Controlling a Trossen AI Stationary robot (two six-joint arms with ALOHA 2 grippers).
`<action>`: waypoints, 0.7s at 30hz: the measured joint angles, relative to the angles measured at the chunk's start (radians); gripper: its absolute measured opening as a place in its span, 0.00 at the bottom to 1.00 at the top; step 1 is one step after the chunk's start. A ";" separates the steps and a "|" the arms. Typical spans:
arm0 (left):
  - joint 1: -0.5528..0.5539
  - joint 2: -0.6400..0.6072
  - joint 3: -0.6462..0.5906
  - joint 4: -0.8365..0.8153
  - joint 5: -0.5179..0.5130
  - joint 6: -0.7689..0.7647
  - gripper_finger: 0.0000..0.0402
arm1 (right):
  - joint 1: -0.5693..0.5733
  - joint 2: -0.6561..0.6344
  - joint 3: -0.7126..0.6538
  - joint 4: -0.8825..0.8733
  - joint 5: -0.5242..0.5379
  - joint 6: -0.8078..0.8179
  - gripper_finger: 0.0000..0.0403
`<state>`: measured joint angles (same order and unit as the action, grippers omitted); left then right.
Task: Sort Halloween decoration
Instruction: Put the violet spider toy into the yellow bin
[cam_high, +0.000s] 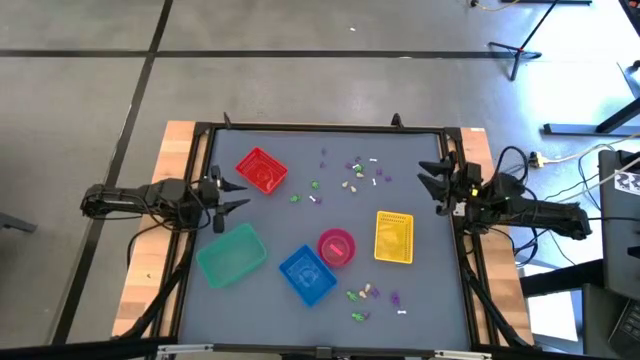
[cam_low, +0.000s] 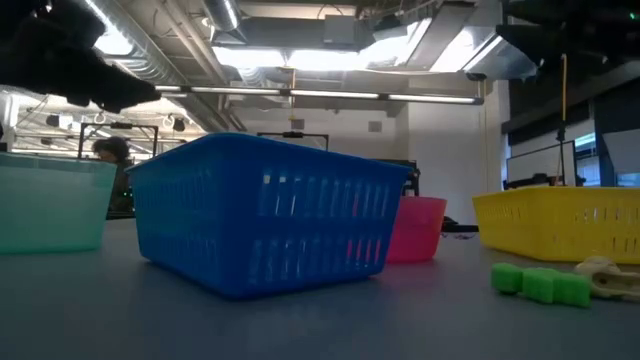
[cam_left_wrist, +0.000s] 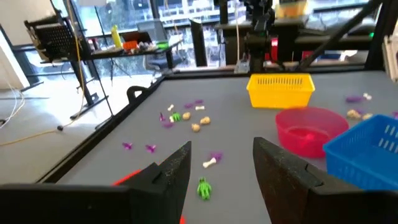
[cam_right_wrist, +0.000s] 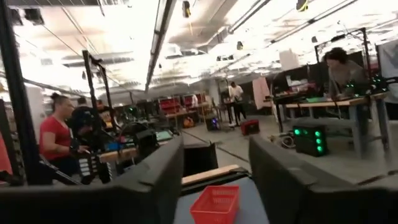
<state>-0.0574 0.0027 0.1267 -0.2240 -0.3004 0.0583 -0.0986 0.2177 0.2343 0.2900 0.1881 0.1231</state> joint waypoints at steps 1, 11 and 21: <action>0.000 0.000 0.000 0.013 0.000 0.000 0.39 | 0.000 0.039 0.029 -0.021 0.036 -0.007 0.54; 0.000 0.000 0.000 0.028 -0.001 0.001 0.39 | -0.104 0.491 0.434 -0.680 0.343 -0.105 0.70; 0.000 0.000 0.000 0.028 -0.003 0.001 0.39 | -0.326 0.897 0.624 -0.968 0.161 0.074 0.66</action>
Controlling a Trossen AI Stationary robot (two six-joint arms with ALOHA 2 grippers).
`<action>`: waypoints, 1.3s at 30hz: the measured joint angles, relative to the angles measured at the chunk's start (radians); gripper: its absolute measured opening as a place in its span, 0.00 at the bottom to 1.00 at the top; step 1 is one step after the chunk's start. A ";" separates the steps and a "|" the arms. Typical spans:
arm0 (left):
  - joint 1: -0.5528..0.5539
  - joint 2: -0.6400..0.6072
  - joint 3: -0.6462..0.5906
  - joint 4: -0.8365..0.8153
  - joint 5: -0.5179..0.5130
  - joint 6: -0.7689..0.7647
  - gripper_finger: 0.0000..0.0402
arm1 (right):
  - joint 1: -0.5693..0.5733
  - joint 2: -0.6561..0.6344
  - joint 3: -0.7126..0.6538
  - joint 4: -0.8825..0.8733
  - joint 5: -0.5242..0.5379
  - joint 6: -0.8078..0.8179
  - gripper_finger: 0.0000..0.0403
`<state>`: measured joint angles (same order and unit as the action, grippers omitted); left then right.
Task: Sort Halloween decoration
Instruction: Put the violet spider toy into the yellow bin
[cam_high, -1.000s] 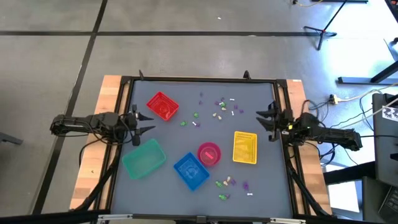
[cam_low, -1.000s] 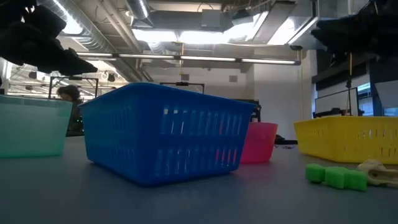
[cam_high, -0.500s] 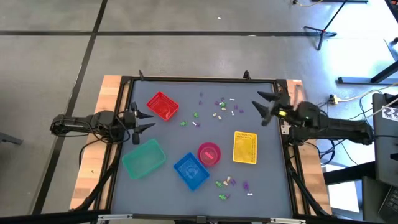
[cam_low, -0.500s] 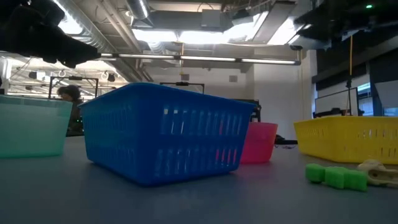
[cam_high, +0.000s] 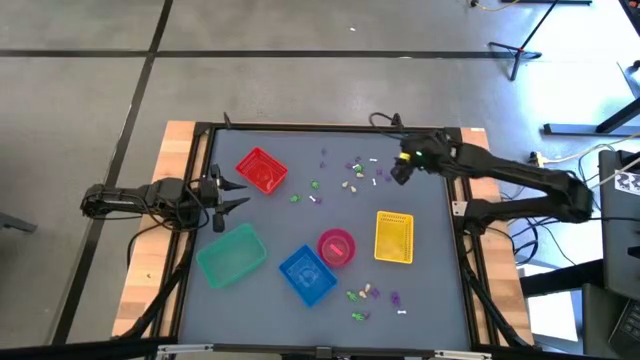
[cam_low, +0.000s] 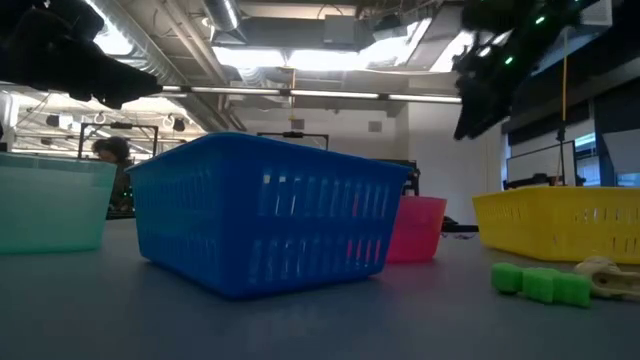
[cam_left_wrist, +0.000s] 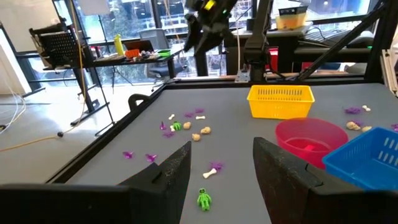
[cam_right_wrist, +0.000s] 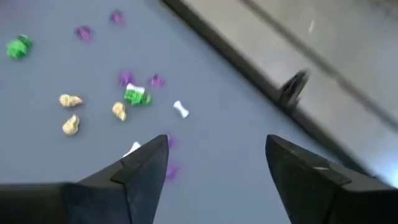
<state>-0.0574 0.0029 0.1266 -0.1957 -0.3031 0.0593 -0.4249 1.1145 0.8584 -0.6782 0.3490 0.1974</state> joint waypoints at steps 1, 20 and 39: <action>0.000 0.000 0.000 0.001 0.000 0.000 0.39 | -0.013 0.032 0.001 0.001 -0.023 0.013 0.66; 0.000 0.000 0.000 0.003 -0.002 0.000 0.39 | -0.034 0.426 0.001 0.002 -0.113 0.046 0.66; 0.000 0.000 0.000 0.003 -0.004 0.000 0.39 | -0.078 0.508 -0.005 0.081 -0.151 0.087 0.66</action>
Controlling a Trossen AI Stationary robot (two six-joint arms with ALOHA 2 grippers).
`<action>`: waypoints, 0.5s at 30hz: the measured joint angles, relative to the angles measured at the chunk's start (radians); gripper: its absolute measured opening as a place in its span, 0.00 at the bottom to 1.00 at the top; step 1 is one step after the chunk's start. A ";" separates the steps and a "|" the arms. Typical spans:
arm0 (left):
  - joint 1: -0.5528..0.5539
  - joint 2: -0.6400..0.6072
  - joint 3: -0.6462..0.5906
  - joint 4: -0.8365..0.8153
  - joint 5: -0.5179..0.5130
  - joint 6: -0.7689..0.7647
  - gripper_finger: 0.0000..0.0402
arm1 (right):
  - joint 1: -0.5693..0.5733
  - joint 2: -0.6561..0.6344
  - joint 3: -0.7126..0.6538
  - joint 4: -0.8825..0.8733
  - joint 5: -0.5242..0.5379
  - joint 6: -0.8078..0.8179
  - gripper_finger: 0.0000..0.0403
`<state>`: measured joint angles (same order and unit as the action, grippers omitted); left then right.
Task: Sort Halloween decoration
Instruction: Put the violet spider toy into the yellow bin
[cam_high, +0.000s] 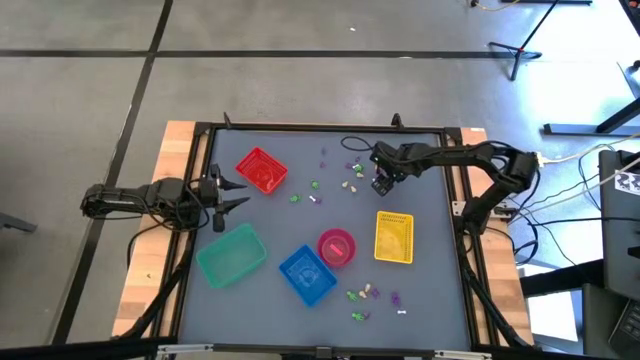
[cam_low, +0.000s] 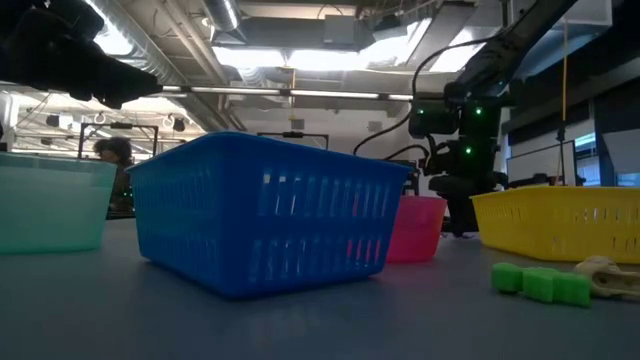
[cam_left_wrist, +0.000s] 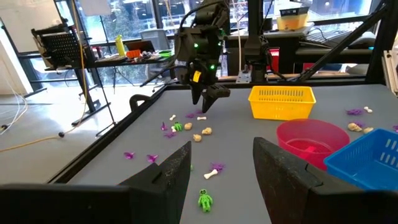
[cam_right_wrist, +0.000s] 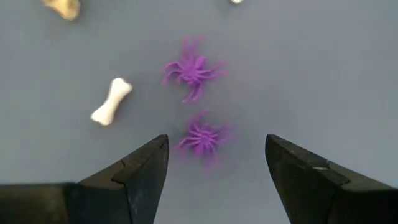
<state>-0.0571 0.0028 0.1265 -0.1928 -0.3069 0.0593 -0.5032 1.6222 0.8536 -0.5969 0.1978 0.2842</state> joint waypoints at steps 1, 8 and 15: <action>0.000 0.000 0.000 0.000 0.001 0.000 0.39 | -0.009 0.000 0.000 0.002 -0.001 0.000 0.66; 0.000 0.000 0.000 0.000 0.000 0.000 0.39 | -0.071 0.000 0.000 0.001 -0.109 -0.013 0.66; 0.000 0.000 0.000 0.000 0.000 0.000 0.39 | -0.073 0.012 0.000 0.011 -0.105 -0.042 0.66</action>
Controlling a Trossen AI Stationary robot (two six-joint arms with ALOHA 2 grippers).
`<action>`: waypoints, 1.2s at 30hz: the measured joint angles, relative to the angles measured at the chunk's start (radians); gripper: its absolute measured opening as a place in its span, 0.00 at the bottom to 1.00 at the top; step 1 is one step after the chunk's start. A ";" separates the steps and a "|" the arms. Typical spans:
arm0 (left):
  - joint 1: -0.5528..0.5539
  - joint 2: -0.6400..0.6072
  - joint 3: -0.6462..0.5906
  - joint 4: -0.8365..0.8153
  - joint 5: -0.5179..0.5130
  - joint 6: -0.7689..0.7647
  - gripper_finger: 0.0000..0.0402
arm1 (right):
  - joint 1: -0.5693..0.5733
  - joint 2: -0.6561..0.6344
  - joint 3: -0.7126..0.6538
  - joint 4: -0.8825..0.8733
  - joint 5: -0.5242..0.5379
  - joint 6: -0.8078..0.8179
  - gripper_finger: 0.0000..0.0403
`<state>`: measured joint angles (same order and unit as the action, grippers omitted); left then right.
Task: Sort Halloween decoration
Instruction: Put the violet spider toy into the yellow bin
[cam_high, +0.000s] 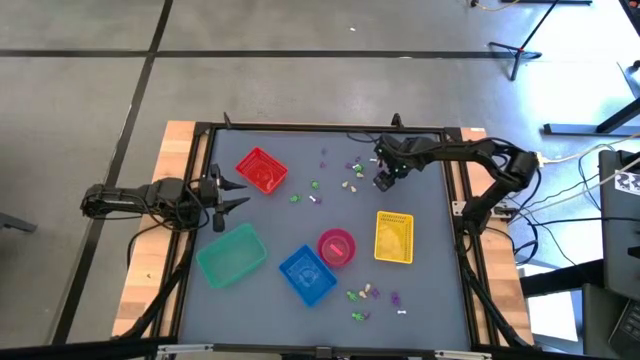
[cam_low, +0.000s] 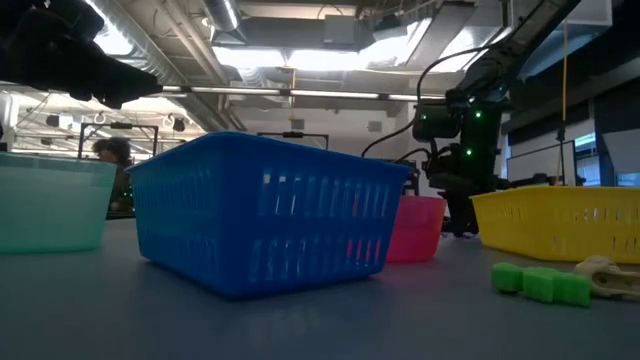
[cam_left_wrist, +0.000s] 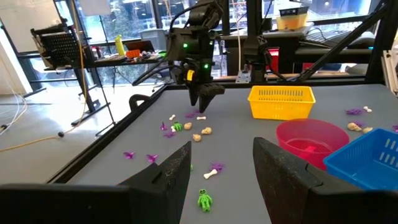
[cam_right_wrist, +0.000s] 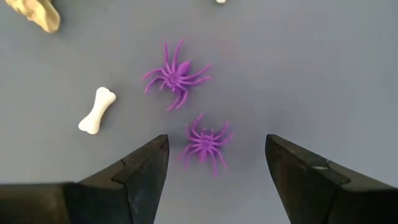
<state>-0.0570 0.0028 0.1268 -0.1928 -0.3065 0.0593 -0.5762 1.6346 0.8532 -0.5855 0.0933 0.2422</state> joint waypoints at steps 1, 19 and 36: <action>0.000 0.000 0.000 0.000 0.000 0.000 0.39 | 0.000 0.007 0.000 0.005 -0.003 -0.003 0.66; 0.000 0.000 0.000 0.000 0.000 0.000 0.39 | 0.001 0.047 0.002 0.004 -0.010 -0.015 0.61; 0.000 0.000 0.000 0.000 0.000 0.000 0.39 | 0.001 0.049 0.001 0.006 -0.053 -0.015 0.35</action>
<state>-0.0571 0.0025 0.1268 -0.1928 -0.3061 0.0593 -0.5755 1.6840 0.8543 -0.5797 0.0406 0.2268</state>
